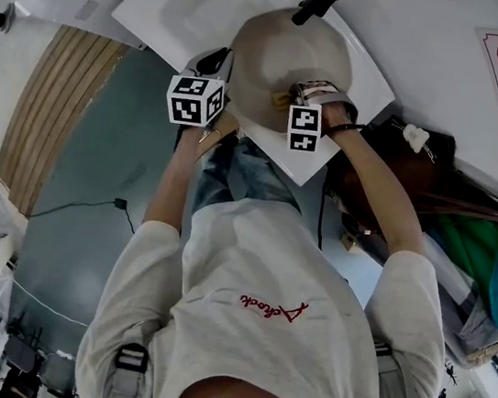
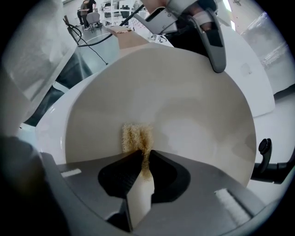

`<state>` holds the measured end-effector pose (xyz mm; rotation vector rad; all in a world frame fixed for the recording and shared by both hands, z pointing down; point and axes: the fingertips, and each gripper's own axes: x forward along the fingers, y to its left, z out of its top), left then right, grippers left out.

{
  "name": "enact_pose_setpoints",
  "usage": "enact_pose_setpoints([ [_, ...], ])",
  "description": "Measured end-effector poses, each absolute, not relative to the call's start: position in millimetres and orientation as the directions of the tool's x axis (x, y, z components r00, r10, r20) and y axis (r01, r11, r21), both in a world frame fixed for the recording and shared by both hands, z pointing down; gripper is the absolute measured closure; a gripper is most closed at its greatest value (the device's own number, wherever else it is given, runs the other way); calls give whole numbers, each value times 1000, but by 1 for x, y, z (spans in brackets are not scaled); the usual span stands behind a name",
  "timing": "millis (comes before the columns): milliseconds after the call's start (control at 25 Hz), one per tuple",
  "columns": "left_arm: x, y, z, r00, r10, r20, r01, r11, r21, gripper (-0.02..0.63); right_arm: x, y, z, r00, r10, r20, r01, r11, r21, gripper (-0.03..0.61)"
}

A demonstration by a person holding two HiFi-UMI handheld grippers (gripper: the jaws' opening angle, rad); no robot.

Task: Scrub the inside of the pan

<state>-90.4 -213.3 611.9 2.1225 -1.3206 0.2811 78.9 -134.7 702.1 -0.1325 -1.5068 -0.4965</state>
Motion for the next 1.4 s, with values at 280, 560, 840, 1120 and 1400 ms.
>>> enact_pose_setpoints([
  [280, -93, -210, 606, 470, -736, 487, -877, -326, 354, 581, 66, -138, 685, -111, -247, 963, 281, 921, 269, 514],
  [560, -111, -211, 585, 422, -776, 470, -900, -295, 321, 581, 57, -155, 660, -217, -288, 933, 39, 952, 303, 514],
  [840, -112, -203, 570, 408, -787, 462, -907, -295, 300, 613, 57, -184, 620, -339, -396, 853, -298, 906, 302, 514],
  [1120, -90, -189, 554, 422, -782, 460, -904, -320, 284, 614, 62, -194, 582, -445, -487, 752, -554, 809, 197, 514],
  [1400, -73, -183, 536, 422, -788, 448, -905, -337, 260, 614, 67, -200, 562, -514, -535, 671, -637, 762, 119, 515],
])
